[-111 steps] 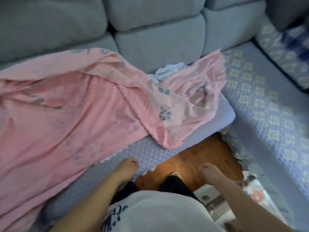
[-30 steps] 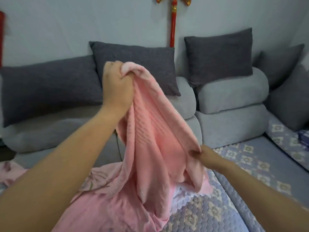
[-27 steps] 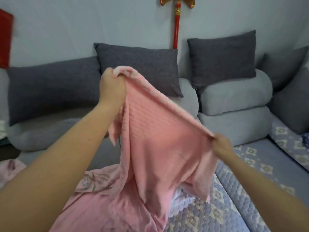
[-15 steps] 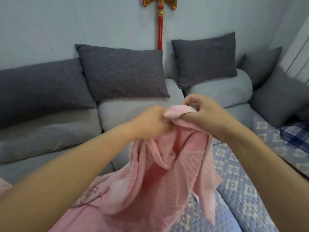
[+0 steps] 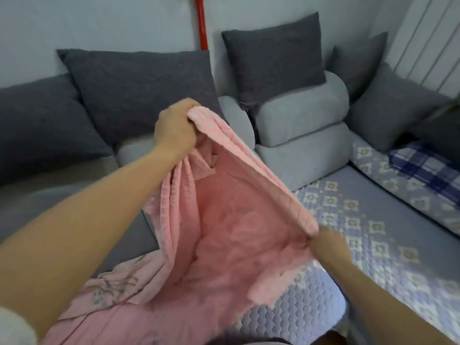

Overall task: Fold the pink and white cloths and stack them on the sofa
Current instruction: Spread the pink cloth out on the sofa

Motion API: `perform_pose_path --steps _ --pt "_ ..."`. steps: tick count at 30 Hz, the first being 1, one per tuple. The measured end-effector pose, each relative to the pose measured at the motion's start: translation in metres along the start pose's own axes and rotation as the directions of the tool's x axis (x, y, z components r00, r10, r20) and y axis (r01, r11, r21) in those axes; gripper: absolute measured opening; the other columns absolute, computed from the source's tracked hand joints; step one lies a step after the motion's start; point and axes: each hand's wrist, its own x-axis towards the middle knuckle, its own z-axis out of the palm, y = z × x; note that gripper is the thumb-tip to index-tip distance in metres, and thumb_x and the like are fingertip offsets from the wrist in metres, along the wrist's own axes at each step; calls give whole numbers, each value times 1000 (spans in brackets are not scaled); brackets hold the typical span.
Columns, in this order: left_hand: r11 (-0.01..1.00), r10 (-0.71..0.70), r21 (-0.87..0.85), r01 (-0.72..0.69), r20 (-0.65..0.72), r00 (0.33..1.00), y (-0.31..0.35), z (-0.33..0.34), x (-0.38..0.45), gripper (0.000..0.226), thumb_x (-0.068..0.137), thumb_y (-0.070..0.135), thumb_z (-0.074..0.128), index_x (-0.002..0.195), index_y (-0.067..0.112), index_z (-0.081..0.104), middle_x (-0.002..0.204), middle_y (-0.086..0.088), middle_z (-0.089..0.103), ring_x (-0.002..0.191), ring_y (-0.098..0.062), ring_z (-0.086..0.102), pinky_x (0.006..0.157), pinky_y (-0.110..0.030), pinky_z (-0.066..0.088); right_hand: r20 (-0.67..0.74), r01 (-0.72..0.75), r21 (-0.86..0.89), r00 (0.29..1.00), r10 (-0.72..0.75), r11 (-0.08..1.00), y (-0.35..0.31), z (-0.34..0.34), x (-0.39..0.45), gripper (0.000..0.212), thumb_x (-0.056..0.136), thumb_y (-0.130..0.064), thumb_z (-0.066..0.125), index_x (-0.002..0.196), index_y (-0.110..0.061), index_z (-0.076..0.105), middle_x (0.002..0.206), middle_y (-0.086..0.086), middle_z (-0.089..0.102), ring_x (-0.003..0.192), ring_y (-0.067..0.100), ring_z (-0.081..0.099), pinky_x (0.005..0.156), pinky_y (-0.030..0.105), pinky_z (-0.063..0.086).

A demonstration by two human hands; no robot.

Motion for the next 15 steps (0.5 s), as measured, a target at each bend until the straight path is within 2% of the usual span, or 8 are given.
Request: perform_pose_path --steps 2,4,7,9,11,12,13,15 --pt "995 -10 101 -4 138 990 -1 30 5 29 79 21 58 105 31 66 106 -3 72 98 -32 66 79 -36 51 -212 -114 74 969 127 991 22 -36 16 27 91 -13 52 114 -9 65 106 23 70 97 41 66 80 42 52" --pt "957 91 240 -161 278 956 5 55 19 26 82 27 61 108 28 63 108 -7 69 98 -37 65 80 -44 53 -366 -168 256 894 256 952 52 -85 30 32 88 -10 52 118 -11 62 111 30 66 104 47 63 85 46 51" --pt "792 326 351 -500 449 832 32 93 41 33 87 44 62 113 26 51 113 -9 58 92 -43 64 72 -46 50 -562 -140 460 719 409 877 103 -150 31 38 87 -14 49 124 -18 55 117 28 64 110 46 59 93 48 48" --pt "706 391 318 -632 569 723 52 124 52 52 85 56 62 123 27 43 121 -6 50 89 -40 64 69 -43 47 -539 -201 558 650 535 805 133 -165 34 36 92 -23 44 126 -17 51 123 29 60 114 47 56 97 49 45" --pt "590 420 293 -752 684 596 64 167 58 60 85 56 61 133 26 39 121 -7 44 90 -38 64 70 -45 51 -325 -365 479 771 548 798 173 -158 43 42 95 -36 44 123 -6 54 121 32 60 111 47 58 95 48 47" --pt "549 415 302 -779 711 568 67 191 58 56 87 48 63 133 24 41 118 -10 44 90 -39 64 70 -45 52 -84 -436 406 858 508 803 196 -152 46 46 95 -42 50 115 -1 60 113 29 65 102 42 63 89 45 51" --pt "532 383 327 -781 730 566 66 219 59 49 87 37 64 129 21 45 115 -12 44 91 -40 64 69 -46 52 220 -478 373 878 425 795 217 -145 47 46 93 -44 60 110 -1 66 105 25 69 95 37 66 86 43 55" --pt "530 251 432 -730 743 621 66 274 60 36 86 19 66 118 14 50 110 -17 47 90 -45 64 70 -50 54 659 -476 382 741 128 792 264 -137 49 54 82 -46 75 121 -9 66 114 15 73 106 33 69 96 48 54"
